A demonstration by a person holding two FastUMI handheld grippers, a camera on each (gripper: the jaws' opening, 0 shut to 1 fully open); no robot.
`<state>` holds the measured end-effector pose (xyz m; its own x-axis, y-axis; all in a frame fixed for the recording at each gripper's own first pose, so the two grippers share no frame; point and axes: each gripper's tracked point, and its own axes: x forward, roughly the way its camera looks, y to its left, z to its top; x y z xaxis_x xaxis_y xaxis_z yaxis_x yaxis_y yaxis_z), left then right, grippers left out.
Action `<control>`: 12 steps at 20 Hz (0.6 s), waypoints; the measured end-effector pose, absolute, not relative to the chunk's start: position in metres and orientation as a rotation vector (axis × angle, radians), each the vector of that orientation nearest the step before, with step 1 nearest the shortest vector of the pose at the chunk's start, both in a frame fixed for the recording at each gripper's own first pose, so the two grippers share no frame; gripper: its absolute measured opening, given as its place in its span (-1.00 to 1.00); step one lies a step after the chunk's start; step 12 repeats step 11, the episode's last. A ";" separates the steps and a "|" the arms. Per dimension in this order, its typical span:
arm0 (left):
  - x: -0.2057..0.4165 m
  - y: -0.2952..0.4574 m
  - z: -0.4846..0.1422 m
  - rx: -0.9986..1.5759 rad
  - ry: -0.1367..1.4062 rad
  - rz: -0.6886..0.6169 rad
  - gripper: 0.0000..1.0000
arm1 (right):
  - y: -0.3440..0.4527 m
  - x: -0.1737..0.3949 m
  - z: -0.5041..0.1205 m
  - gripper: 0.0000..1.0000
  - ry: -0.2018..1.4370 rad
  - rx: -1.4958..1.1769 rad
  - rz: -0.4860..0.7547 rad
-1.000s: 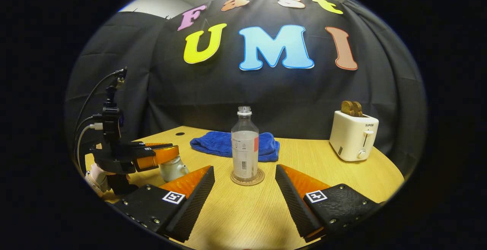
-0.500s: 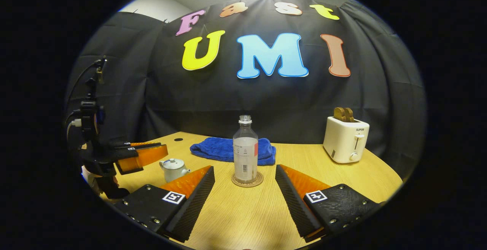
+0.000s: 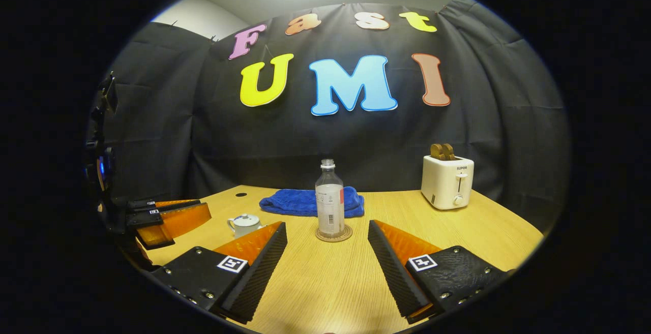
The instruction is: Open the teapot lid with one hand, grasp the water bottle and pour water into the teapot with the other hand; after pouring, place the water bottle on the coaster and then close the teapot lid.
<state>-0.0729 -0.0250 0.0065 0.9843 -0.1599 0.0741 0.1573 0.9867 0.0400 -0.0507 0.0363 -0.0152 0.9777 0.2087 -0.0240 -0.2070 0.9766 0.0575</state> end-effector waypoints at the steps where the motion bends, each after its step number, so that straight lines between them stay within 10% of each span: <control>1: -0.080 -0.027 0.006 0.032 -0.081 -0.163 -0.26 | 0.035 -0.056 -0.014 0.98 0.024 0.054 0.207; 12: -0.109 -0.031 0.012 0.019 -0.120 -0.150 -0.26 | 0.028 -0.084 -0.007 0.98 -0.022 0.020 0.183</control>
